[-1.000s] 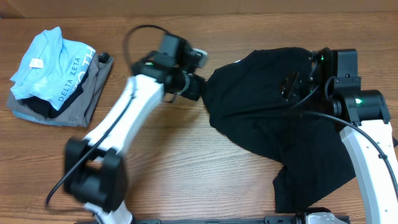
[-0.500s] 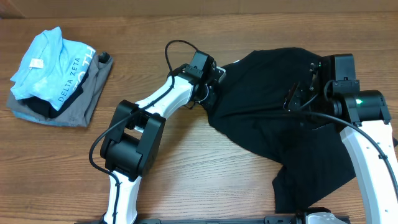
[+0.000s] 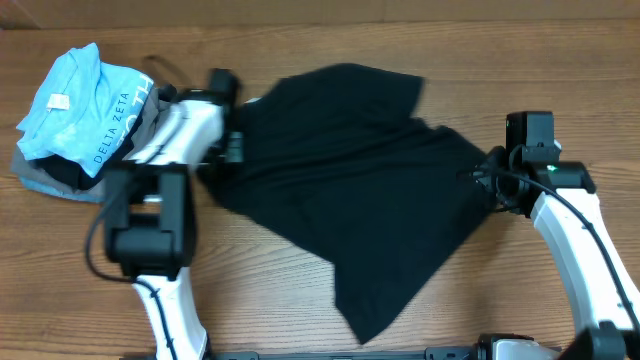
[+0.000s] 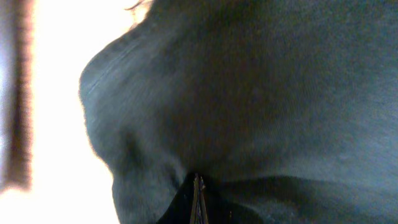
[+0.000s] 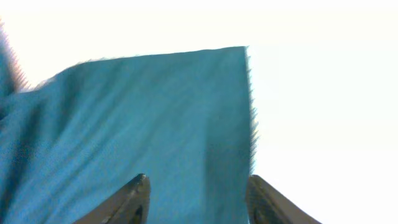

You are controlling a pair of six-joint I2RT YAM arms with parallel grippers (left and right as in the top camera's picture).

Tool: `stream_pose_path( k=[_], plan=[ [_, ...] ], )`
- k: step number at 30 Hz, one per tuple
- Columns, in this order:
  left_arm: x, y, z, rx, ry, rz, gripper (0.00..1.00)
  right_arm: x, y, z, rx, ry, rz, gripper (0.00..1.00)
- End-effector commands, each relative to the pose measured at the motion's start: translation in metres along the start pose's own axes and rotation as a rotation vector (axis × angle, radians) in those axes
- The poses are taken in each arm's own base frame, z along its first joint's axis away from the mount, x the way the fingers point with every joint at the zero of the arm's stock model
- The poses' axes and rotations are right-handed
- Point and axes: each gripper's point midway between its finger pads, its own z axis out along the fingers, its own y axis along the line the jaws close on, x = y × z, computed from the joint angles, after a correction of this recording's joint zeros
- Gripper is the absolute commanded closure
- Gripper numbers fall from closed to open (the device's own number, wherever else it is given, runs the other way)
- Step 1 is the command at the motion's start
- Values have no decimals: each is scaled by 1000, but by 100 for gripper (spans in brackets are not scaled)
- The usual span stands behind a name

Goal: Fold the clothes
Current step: 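Pull the black t-shirt apart with both grippers to spread it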

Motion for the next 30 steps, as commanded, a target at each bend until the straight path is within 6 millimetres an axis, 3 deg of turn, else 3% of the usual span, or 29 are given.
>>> stream_pose_path(
  k=[1,4,7,10,16,19,23,25,28,30],
  plan=[
    [-13,14,-57,142,-112,-119,96,27,11,41,-112,100,-75,48],
    [-17,12,-91,228,-187,-92,87,44,31,61,-235,162,-134,57],
    [-18,9,-128,284,-271,-49,76,48,28,84,-205,177,-121,84],
    [-15,7,-155,324,-326,-37,73,47,7,107,-86,169,-30,96],
    [-7,-3,-195,425,-399,-8,70,29,-68,139,256,47,203,96],
    [-4,-8,-201,453,-404,1,68,-1,-88,147,275,-24,298,96],
    [0,-12,-202,467,-393,19,65,-64,-98,142,201,-108,369,96],
    [0,-15,-203,463,-403,66,61,-110,-89,131,85,-145,341,96],
    [2,-20,-204,463,-405,89,57,-147,-61,112,-105,-132,276,96],
    [3,-22,-204,464,-404,95,53,-162,-38,93,-248,-101,212,82]
  ],
)
